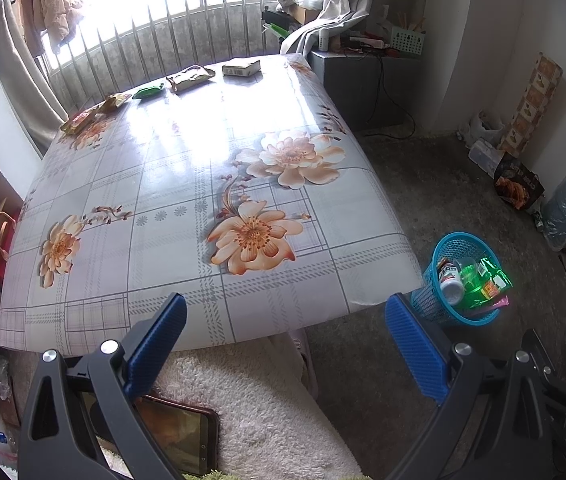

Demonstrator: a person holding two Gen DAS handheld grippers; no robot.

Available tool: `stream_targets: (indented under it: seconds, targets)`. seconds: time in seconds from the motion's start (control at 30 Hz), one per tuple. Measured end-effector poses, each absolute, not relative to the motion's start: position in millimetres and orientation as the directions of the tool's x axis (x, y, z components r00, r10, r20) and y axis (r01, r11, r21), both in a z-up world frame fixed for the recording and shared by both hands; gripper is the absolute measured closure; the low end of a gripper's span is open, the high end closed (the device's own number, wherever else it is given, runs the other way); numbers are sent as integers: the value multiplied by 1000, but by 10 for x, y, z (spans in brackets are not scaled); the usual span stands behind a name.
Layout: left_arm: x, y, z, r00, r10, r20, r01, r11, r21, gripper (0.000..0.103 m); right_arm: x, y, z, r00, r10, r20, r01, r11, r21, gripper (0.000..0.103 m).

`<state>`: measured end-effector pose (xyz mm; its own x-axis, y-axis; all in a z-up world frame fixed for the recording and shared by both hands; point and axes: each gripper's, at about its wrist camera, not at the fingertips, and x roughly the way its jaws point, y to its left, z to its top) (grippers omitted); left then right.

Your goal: Collect trash

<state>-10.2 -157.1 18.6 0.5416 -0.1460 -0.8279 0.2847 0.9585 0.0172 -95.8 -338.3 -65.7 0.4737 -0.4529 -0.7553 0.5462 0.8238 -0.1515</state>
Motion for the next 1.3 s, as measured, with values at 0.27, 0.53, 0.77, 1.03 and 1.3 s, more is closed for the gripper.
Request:
stream_targets:
  seconds: [0.27, 0.53, 0.77, 1.03, 1.3]
  targets:
    - [-103, -1577, 189, 542, -146, -827, 284, 959, 17, 6, -952, -3378, -642, 474, -455, -754, 548, 823, -152, 8]
    - [-106, -1583, 190, 542, -146, -828, 284, 959, 17, 6, -939, -3376, -642, 472, -458, -753, 551, 820, -153, 8]
    - [-114, -1581, 189, 541, -145, -829, 284, 959, 18, 6, -942, -3368, -645, 473, -460, -752, 552, 819, -154, 8]
    - [-115, -1581, 195, 540, -146, -829, 287, 958, 18, 6, -945, -3366, -647, 472, -460, -752, 553, 819, -155, 8]
    - [-123, -1586, 194, 537, -152, -830, 294, 956, 15, 6, -933, -3339, -647, 469, -466, -750, 554, 817, -161, 8]
